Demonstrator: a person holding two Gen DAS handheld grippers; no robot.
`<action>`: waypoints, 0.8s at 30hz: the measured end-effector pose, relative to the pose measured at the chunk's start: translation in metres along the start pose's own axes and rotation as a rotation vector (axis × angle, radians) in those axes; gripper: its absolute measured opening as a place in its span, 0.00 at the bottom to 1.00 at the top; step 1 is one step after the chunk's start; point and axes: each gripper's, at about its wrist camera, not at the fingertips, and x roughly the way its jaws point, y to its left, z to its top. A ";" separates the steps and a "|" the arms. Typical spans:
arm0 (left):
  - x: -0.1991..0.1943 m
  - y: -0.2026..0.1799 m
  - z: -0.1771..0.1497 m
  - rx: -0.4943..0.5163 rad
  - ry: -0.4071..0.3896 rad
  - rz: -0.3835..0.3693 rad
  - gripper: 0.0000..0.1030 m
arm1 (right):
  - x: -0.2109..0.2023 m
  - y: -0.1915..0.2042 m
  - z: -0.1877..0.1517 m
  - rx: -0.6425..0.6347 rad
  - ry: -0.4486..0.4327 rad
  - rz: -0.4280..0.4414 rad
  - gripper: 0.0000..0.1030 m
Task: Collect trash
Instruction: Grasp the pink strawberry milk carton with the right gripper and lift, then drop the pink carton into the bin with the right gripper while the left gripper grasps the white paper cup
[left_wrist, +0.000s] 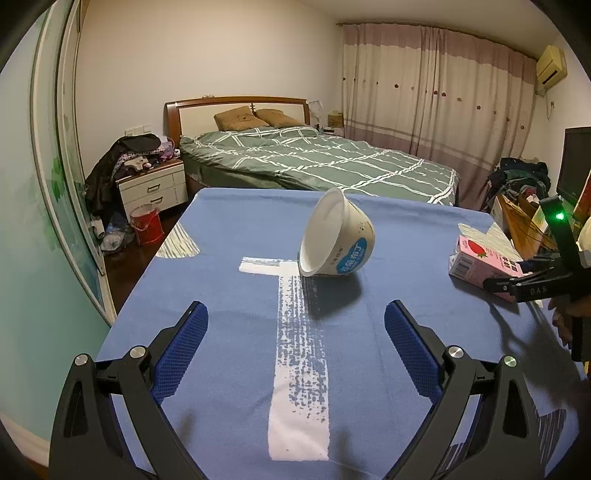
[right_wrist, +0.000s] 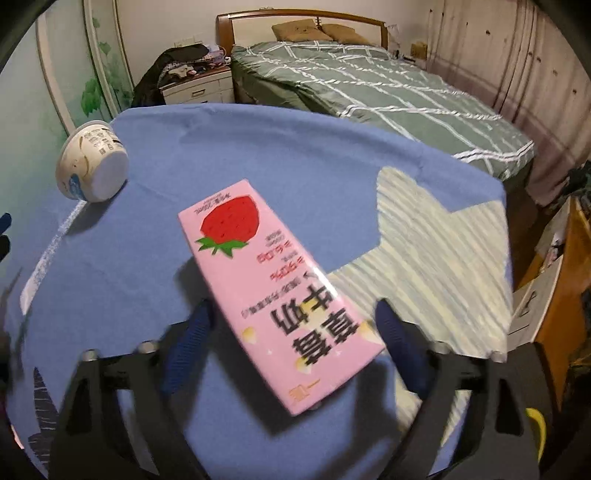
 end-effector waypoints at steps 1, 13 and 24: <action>0.000 0.001 0.000 -0.001 0.001 -0.001 0.92 | 0.001 0.004 -0.001 -0.001 -0.009 -0.004 0.68; 0.000 -0.003 -0.001 0.006 0.000 -0.004 0.92 | -0.049 -0.010 -0.055 0.204 -0.138 -0.083 0.47; 0.000 -0.022 -0.001 0.071 0.011 -0.051 0.92 | -0.120 -0.097 -0.165 0.590 -0.169 -0.401 0.47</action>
